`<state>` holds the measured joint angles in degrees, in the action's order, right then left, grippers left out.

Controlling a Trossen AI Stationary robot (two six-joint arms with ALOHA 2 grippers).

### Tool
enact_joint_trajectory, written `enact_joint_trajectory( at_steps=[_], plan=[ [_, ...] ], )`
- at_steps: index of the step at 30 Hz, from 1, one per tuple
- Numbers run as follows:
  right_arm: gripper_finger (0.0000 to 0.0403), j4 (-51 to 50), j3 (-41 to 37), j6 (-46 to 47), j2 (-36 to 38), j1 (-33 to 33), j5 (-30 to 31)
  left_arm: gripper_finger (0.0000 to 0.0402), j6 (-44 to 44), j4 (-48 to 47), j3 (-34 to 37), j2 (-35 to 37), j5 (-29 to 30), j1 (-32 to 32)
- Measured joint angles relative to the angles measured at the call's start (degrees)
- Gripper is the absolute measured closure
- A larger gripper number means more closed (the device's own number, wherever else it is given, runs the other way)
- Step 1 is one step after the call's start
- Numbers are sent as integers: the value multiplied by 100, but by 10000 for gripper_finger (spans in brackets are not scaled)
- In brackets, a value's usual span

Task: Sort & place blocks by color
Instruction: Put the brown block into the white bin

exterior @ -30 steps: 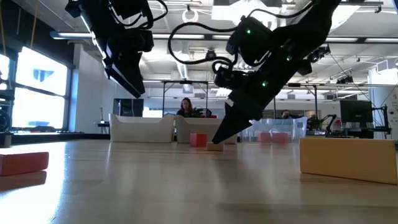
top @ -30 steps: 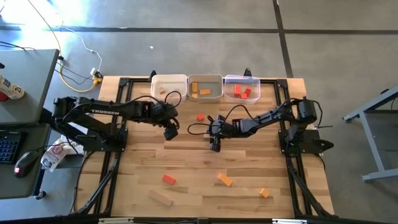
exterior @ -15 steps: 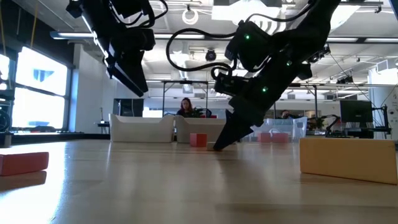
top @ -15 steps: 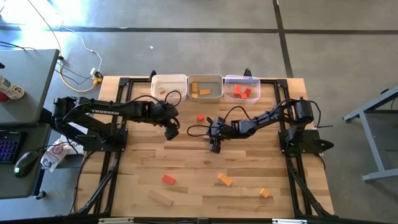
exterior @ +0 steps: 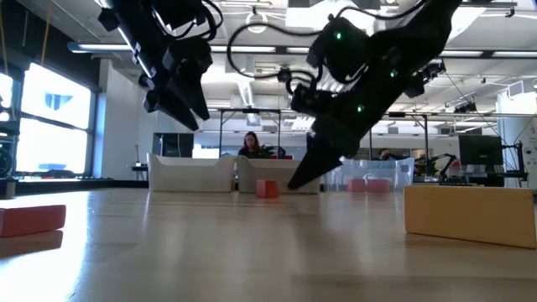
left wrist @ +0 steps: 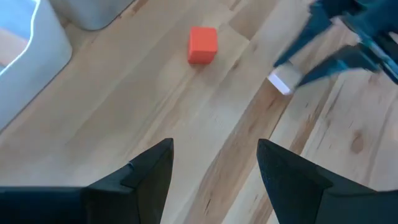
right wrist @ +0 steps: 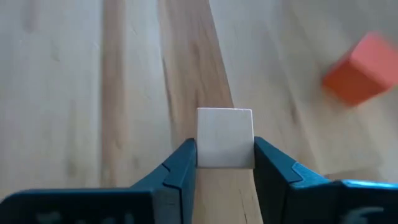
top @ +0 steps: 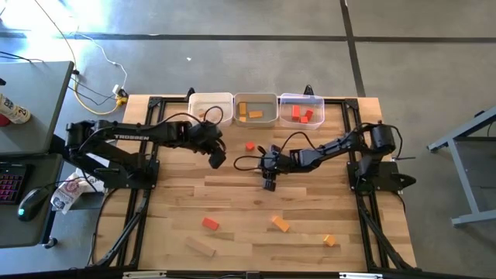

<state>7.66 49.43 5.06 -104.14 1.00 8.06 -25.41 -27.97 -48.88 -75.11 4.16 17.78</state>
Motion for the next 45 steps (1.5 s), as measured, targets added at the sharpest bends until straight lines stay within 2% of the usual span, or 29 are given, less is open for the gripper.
enact_joint_trajectory(
  at_steps=[4, 10, 16, 30, 40, 45],
  plan=[
    [305, 19, 2, -132, 270, 127, 189, 184, -160, 224, 0, 0, -354, 227],
    [305, 38, 4, -479, 574, 292, 632, 184, -345, 728, 0, 0, -1207, 384],
    [305, 460, 4, -1168, 718, 416, 1164, 184, -743, 1174, -2, 0, -1570, 396],
    [305, 2049, 9, -3073, 824, 478, 1677, 184, -1149, 1788, -2, 0, -1611, 389],
    [305, 2434, 11, -3362, 824, 344, 1887, 184, -1197, 2600, -2, 0, -1567, 217],
    [305, 2677, 11, -3426, 824, 349, 1889, 184, -1148, 2688, -2, 0, -1534, 160]
  ],
)
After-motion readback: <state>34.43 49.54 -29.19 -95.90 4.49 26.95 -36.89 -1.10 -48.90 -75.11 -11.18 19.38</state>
